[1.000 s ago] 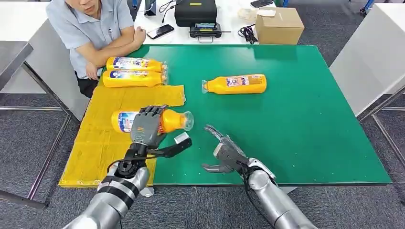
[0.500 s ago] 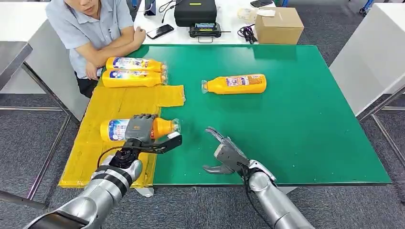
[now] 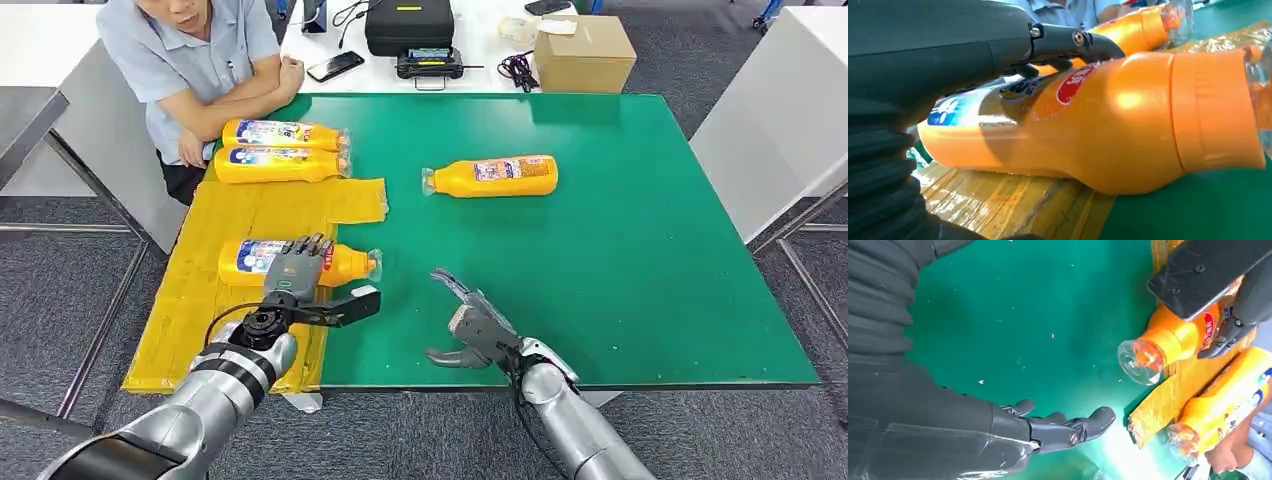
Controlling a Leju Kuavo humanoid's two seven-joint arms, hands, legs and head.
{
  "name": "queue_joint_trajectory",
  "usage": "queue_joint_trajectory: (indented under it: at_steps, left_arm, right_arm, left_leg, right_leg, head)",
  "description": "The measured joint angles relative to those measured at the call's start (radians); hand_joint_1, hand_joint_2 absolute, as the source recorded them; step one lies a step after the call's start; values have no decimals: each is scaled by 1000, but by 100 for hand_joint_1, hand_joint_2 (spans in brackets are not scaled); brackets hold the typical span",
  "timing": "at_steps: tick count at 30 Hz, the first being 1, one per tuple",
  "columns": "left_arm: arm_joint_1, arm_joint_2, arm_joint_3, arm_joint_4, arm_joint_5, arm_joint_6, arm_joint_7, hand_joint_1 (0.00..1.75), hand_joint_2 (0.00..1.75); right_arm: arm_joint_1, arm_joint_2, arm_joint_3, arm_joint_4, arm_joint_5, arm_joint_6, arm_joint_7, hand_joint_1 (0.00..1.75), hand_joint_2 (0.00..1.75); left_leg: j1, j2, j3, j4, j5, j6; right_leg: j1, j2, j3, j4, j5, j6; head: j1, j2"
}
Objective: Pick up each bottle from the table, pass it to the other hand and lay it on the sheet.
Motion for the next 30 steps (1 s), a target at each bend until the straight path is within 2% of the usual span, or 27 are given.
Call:
queue_joint_trajectory:
  at_steps: [8, 12, 17, 25, 30]
  left_arm:
    - [-14, 0, 0, 19, 39, -61, -22, 0, 175]
    - [-9, -3, 0, 21, 39, 4, -34, 0, 175]
    - [15, -20, -22, 3, 31, 171, -57, 0, 175]
    - [40, -32, -55, -52, 15, 268, -60, 0, 175]
    - [65, -35, -79, -122, 16, 269, -54, 0, 175]
  right_arm:
    - [0, 0, -16, 0, 16, 3, 0, 0, 175]
    - [5, 0, -22, 0, 16, 0, 0, 0, 175]
    - [20, -2, -33, 0, 20, -11, -2, 0, 175]
    - [33, -4, -42, 0, 24, -24, -8, 0, 175]
    - [47, -8, -47, -6, 27, -30, -11, 0, 175]
  left_leg:
    - [0, 0, 2, 0, 0, 0]
    - [0, 0, 2, 0, 0, 0]
    - [0, 0, 1, 0, 0, 0]
    - [0, 0, 1, 0, 0, 0]
    - [0, 0, 1, 0, 0, 0]
  right_leg:
    - [0, 0, 1, 0, 0, 0]
    - [0, 0, 1, 0, 0, 0]
    - [0, 0, 1, 0, 0, 0]
    - [0, 0, 0, 0, 0, 0]
    - [0, 0, 0, 0, 0, 0]
  head:
    - [-1, 0]
    - [0, 0]
    - [0, 0]
    - [0, 0]
    - [0, 0]
